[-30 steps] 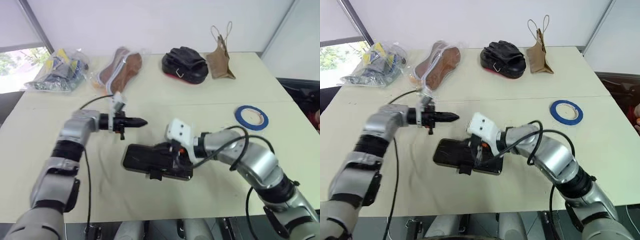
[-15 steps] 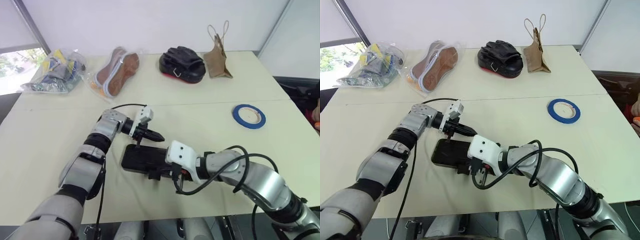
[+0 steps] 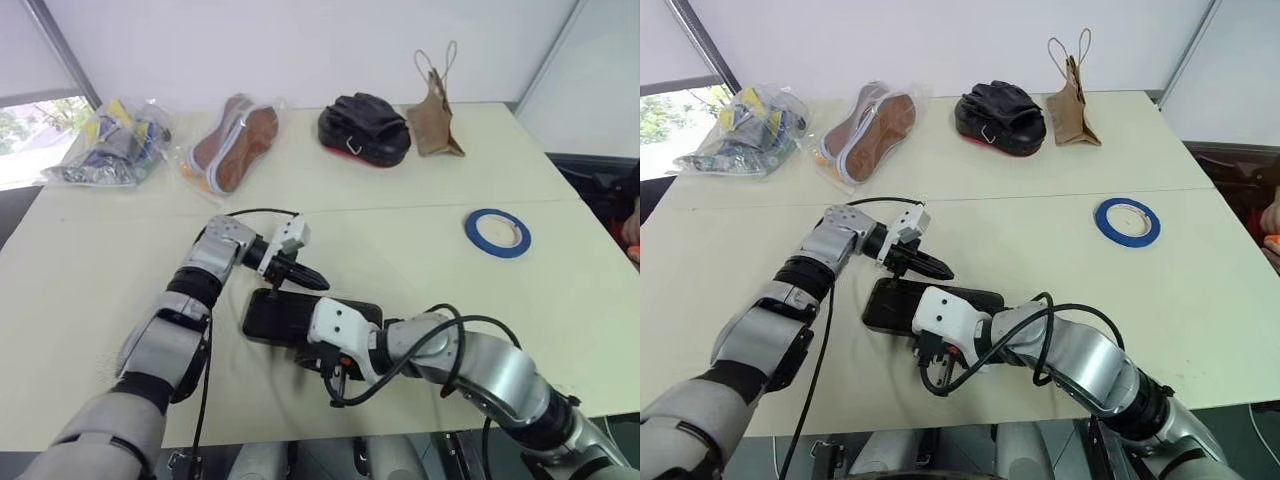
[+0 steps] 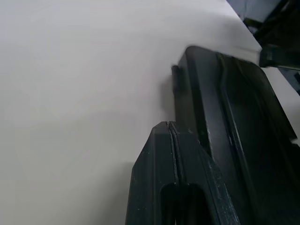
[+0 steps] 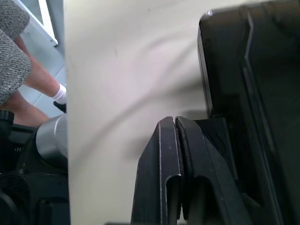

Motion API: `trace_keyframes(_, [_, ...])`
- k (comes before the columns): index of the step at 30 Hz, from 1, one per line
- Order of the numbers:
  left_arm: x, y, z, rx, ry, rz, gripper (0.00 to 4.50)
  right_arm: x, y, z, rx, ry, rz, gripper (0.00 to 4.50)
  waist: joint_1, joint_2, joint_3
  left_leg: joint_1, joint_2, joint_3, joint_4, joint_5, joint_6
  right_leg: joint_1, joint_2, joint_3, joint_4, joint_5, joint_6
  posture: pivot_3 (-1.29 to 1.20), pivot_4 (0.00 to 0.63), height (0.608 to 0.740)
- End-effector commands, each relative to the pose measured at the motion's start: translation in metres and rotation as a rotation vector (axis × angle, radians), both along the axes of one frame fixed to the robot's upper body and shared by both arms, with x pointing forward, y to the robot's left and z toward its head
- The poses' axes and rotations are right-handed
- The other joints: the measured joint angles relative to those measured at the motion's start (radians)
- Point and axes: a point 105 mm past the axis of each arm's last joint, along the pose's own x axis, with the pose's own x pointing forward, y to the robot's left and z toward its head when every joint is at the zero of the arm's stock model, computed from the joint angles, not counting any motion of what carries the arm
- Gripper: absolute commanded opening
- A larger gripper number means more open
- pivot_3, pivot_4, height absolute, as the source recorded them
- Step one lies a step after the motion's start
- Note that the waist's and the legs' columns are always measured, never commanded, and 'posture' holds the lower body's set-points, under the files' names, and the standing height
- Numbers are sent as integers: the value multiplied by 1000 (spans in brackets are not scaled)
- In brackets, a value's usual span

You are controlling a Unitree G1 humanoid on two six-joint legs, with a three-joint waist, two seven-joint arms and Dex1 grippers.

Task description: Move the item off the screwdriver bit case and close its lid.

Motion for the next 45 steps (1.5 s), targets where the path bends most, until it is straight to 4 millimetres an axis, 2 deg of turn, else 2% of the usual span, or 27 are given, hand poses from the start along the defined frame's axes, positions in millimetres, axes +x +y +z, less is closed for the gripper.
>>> trace_keyframes(1, [-8,5,-5,62,-28,-47,0,14,-10,-6,-100,-121,2,34,0,0,0,0,0,0,0,0,0,0,0,0,0,0,0,0,150,740])
trace_keyframes(8, [-27,6,-22,117,6,-109,0,34,-15,7,-119,-203,-71,34,-1,0,0,0,1,0,0,0,0,0,1,0,0,0,0,0,150,740])
trace_keyframes(15, [-48,-11,-36,99,45,-180,0,47,-14,18,-123,-264,-165,34,-2,0,-2,2,1,0,0,0,0,1,1,0,0,0,0,0,150,740])
trace_keyframes(22, [-70,-12,-47,121,111,-218,0,74,-28,24,-202,-381,-309,34,-5,0,-3,4,1,0,0,0,0,3,1,0,0,0,0,0,150,740])
trace_keyframes(30, [-77,-13,-52,117,167,-203,0,96,-38,36,-250,-515,-429,34,-7,0,-4,16,2,0,-3,0,1,13,3,1,0,-1,0,0,150,740])
trace_keyframes(40, [-87,-16,-54,109,205,-216,0,117,-50,44,-365,-708,-498,34,-24,1,-19,21,3,-1,-3,0,1,18,4,0,0,-1,0,0,150,740])
trace_keyframes(42, [-87,-17,-55,105,197,-217,0,116,-47,44,-353,-697,-497,34,-27,1,-20,22,3,-1,-3,0,1,19,4,0,0,-1,0,0,150,740])
trace_keyframes(45, [-73,-22,-55,78,118,-171,0,104,-33,42,-279,-617,-449,34,-27,1,-20,23,3,-1,-4,0,1,20,4,0,0,-1,0,0,150,740])
